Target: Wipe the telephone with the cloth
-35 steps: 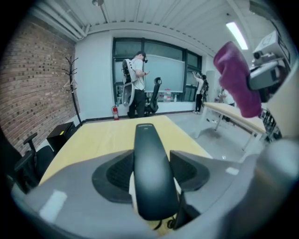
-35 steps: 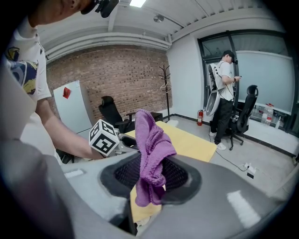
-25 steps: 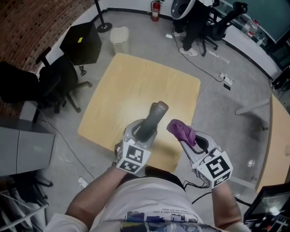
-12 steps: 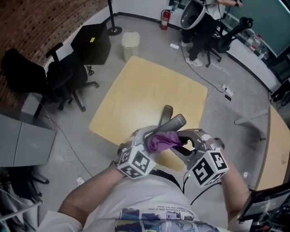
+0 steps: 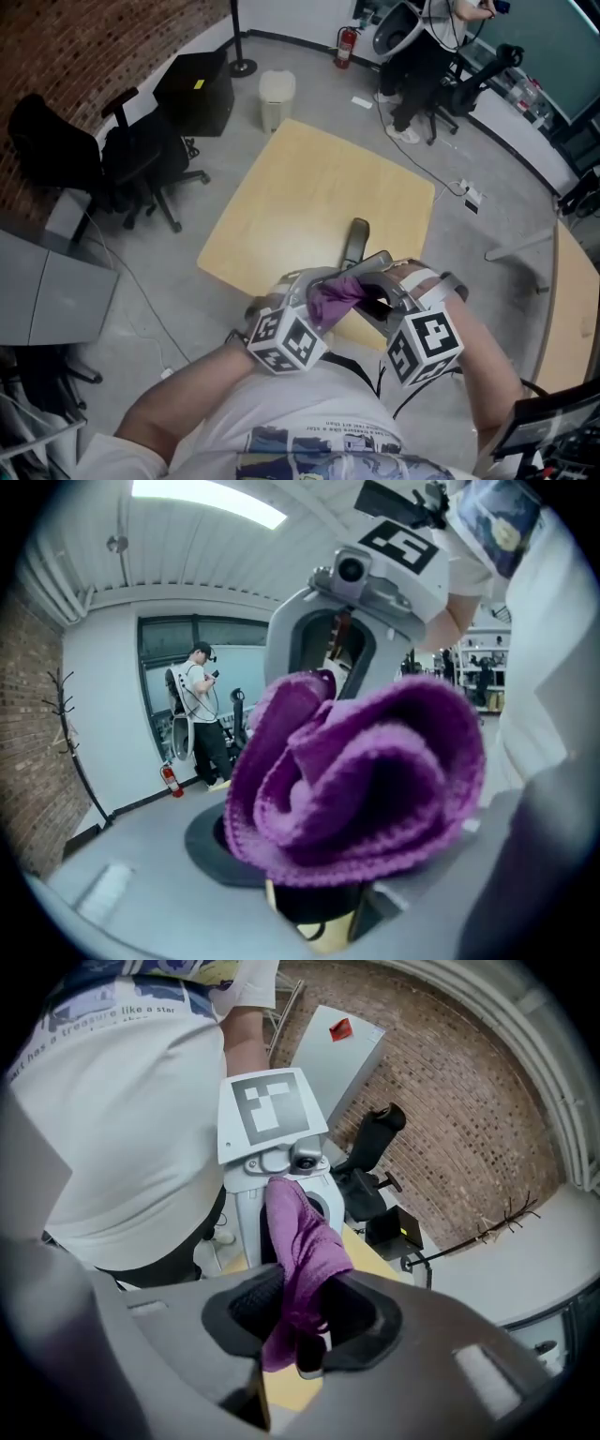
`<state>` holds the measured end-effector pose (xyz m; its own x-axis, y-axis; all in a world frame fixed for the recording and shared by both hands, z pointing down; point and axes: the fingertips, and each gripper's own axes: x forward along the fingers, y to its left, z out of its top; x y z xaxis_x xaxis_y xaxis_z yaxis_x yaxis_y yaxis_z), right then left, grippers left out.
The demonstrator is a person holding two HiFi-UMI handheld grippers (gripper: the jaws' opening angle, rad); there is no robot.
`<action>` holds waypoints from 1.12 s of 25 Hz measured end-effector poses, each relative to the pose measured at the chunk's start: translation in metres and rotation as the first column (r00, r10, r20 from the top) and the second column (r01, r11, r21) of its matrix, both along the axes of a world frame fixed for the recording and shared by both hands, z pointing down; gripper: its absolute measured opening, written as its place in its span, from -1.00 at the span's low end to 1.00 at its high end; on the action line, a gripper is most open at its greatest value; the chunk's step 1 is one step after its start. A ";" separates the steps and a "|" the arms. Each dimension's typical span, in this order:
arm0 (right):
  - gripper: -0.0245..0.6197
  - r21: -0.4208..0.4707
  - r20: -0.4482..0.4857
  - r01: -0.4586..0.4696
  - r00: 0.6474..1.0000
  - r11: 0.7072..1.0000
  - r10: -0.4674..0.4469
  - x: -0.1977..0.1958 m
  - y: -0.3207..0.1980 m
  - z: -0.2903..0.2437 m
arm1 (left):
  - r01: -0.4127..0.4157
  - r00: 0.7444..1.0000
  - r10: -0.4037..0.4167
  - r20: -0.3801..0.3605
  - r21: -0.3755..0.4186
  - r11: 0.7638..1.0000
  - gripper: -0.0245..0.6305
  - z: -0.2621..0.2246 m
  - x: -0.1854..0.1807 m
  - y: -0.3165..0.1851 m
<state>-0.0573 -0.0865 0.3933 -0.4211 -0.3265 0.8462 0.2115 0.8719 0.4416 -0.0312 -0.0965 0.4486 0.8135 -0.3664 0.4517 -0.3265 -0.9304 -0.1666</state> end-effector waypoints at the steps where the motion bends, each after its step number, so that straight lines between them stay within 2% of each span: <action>1: -0.58 0.010 -0.004 -0.014 1.000 1.000 0.014 0.001 -0.002 0.000 | -0.002 1.000 0.002 0.000 0.000 1.000 -0.15 0.000 -0.002 0.001; 9: -0.58 0.063 0.013 -0.185 0.983 0.981 0.185 0.033 -0.030 -0.001 | -0.017 1.000 0.017 -0.002 -0.015 1.000 -0.16 0.002 -0.018 0.001; 17: -0.58 0.063 0.051 -0.342 0.939 0.937 0.340 0.081 -0.050 -0.004 | -0.038 0.999 0.037 -0.018 -0.036 0.999 -0.16 -0.001 -0.017 0.003; 21: -0.58 0.052 0.074 -0.419 0.907 0.907 0.415 0.108 -0.058 -0.004 | -0.034 0.998 0.029 -0.054 -0.090 0.995 -0.16 -0.003 -0.016 0.003; 23: -0.58 0.032 0.130 -0.467 0.879 0.884 0.459 0.118 -0.063 -0.010 | -0.032 0.996 0.020 -0.091 -0.129 0.991 -0.16 -0.008 -0.014 0.000; 25: -0.58 -0.010 0.223 -0.527 0.827 0.850 0.516 0.125 -0.069 -0.020 | -0.023 0.987 -0.009 -0.159 -0.197 0.980 -0.16 -0.015 -0.013 -0.007; 27: -0.58 -0.086 0.334 -0.586 0.745 0.806 0.577 0.130 -0.076 -0.028 | -0.003 0.961 -0.086 -0.264 -0.321 0.947 -0.16 -0.021 -0.013 -0.017; 28: -0.58 -0.129 0.384 -0.610 0.696 0.782 0.606 0.133 -0.079 -0.032 | 0.000 0.938 -0.136 -0.318 -0.393 0.919 -0.16 -0.023 -0.014 -0.023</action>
<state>0.0756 -0.1651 0.3614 -0.4148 -0.6325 0.6541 -0.5515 0.7466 0.3722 -0.0454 -0.1195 0.4257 0.9194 -0.2806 0.2755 -0.3639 -0.8726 0.3257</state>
